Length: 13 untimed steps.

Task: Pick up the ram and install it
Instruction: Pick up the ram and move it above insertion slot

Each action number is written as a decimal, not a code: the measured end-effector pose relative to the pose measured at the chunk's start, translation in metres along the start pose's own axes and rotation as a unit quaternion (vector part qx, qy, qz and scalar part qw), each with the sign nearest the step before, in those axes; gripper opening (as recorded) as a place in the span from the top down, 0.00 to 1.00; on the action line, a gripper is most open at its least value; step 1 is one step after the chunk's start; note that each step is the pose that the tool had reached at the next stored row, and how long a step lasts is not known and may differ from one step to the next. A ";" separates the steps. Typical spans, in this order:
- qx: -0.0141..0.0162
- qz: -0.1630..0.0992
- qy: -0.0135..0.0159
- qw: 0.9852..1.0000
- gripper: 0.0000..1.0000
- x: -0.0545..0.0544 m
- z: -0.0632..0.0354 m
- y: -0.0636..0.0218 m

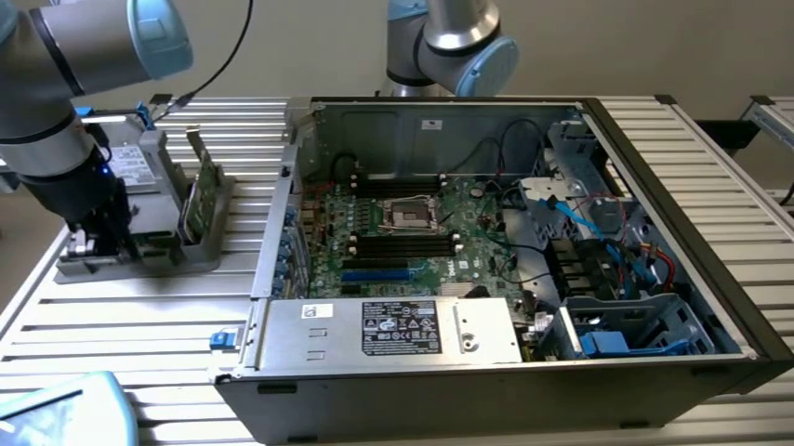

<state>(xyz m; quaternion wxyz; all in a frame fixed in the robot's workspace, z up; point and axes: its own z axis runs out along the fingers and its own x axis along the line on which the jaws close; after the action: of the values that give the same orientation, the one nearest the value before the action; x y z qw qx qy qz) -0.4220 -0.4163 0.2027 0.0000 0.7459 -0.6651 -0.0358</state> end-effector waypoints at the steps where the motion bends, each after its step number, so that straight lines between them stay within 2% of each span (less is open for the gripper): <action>1: 0.000 0.000 0.000 1.000 0.87 0.000 -0.0017 0.0000; 9: -0.003 0.000 0.000 1.000 0.87 -0.001 -0.0121 -0.0004; 13: -0.006 0.000 -0.001 1.000 0.87 -0.001 -0.0231 -0.0002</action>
<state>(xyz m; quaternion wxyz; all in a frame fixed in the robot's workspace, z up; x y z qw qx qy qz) -0.4207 -0.4163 0.2259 0.0042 0.7457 -0.6651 -0.0404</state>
